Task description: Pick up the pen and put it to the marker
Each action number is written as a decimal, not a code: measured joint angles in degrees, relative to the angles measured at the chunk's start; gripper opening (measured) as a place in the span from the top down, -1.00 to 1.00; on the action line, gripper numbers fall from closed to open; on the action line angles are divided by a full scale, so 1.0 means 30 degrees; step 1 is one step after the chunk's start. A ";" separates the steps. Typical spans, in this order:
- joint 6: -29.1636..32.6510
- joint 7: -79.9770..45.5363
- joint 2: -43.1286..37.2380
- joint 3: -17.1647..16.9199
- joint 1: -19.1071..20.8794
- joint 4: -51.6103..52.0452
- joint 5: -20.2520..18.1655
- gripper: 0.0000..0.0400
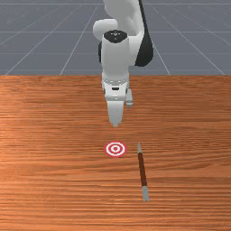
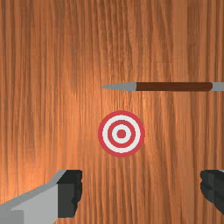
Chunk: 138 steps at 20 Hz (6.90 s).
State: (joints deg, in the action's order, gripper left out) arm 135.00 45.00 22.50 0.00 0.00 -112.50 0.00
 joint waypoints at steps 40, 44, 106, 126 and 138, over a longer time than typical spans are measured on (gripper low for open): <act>-0.7304 -0.8205 1.0174 0.1302 -0.6656 1.6376 0.1362 1.00; -0.9267 -0.7801 1.2586 0.1256 -0.6707 2.0795 0.1367 1.00; -0.6567 -0.2844 1.6508 0.0862 -0.2811 2.2028 0.1478 1.00; -0.4966 0.0134 1.6294 0.0887 -0.0903 2.0694 0.1669 1.00; -0.5954 -0.0041 1.7426 0.0714 -0.0638 2.2813 0.1558 1.00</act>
State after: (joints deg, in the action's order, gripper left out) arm 117.14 44.88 74.78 2.14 -1.91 -44.06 4.67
